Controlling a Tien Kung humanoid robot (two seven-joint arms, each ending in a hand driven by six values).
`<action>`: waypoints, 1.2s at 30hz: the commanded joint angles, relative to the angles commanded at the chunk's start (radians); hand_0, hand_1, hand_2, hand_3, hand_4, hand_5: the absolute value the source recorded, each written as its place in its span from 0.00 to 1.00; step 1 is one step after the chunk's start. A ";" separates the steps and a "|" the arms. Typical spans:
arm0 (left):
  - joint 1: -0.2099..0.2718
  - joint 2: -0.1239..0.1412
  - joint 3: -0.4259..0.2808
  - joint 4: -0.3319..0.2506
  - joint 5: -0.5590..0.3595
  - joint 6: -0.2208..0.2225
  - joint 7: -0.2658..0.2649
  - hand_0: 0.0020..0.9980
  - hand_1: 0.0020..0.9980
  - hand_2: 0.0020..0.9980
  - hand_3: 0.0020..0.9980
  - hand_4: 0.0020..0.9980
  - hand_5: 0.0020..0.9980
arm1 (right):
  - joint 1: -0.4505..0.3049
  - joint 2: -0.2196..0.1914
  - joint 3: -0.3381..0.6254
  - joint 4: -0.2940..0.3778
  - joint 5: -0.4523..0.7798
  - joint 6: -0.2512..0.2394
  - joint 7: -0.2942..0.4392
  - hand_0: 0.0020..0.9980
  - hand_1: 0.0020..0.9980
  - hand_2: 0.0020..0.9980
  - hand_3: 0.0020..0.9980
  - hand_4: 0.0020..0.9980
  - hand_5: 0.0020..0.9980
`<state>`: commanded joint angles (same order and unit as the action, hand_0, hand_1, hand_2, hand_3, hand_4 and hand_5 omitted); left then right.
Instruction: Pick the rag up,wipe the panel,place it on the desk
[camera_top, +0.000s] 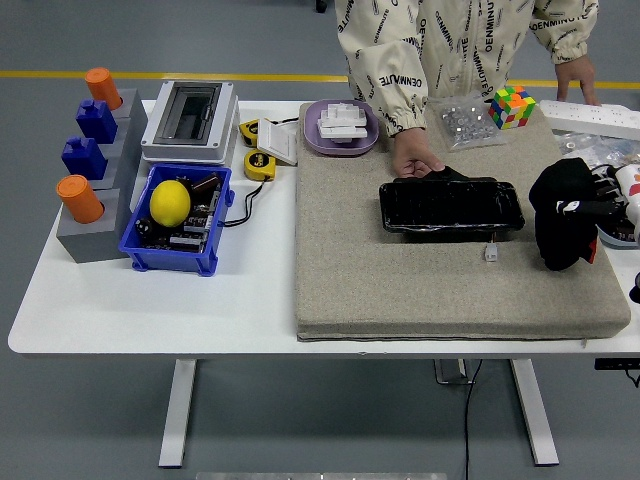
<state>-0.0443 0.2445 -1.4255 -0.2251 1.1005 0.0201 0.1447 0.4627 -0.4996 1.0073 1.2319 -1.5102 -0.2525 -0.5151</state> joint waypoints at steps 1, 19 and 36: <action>0.000 0.000 0.000 0.000 0.000 0.000 0.000 0.60 0.64 0.66 0.56 0.63 0.44 | 0.000 0.000 0.000 0.000 0.000 0.001 0.001 0.75 0.72 0.78 0.75 1.00 0.40; 0.004 0.002 0.009 0.001 -0.003 0.000 0.000 0.60 0.64 0.66 0.56 0.63 0.44 | -0.014 -0.012 0.028 0.026 0.013 -0.007 0.013 0.81 0.78 0.82 0.80 1.00 0.43; 0.000 -0.002 0.003 0.000 0.000 0.000 0.000 0.60 0.64 0.66 0.56 0.63 0.44 | -0.050 -0.113 0.169 0.152 -0.323 0.013 0.098 0.74 0.72 0.78 0.75 1.00 0.46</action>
<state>-0.0446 0.2429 -1.4228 -0.2254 1.1008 0.0204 0.1442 0.4125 -0.6127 1.1759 1.3836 -1.8328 -0.2397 -0.4174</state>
